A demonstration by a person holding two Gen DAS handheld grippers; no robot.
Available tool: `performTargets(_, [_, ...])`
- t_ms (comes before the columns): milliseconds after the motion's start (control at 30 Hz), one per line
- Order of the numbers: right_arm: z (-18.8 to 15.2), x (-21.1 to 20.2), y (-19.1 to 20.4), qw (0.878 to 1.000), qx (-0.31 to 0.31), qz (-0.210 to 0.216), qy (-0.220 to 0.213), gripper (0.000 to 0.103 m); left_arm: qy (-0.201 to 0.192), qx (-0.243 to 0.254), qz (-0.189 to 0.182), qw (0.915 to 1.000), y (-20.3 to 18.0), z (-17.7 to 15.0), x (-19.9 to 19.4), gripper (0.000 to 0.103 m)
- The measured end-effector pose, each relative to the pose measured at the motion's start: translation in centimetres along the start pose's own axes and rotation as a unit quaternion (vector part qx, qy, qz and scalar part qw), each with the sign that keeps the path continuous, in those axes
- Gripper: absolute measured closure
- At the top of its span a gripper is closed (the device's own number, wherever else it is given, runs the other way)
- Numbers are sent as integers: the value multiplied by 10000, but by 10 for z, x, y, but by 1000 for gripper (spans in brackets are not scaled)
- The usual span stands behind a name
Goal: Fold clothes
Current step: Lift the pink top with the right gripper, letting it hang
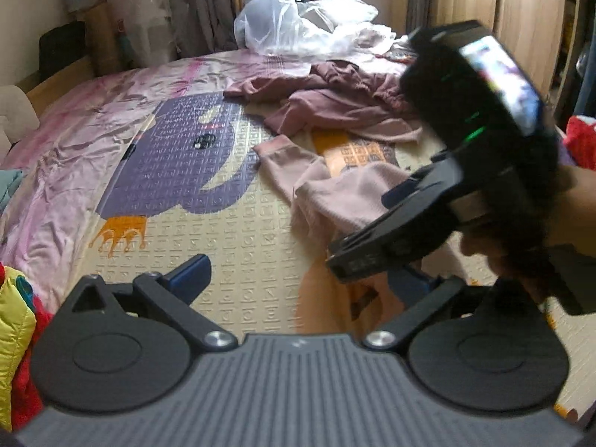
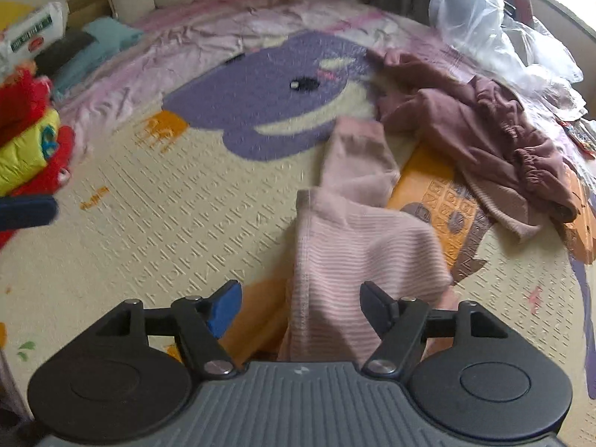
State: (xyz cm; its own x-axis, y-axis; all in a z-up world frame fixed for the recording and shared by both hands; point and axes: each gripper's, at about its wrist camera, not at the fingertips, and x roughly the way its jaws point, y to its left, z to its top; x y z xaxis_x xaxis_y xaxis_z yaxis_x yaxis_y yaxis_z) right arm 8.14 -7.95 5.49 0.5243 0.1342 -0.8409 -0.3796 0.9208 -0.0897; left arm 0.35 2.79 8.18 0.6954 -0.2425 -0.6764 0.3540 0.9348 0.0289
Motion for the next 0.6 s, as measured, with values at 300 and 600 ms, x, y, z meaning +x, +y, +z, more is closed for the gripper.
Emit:
performTargets(300, [-2,12,-17,9986,101,-503,90,93,3,-5,-116,9999,-3,-1,0,0])
performTargets(600, [9,-74,-40,9947,340,-571,-781,95,-294,-61,-205,9993,-10,4,-25,0])
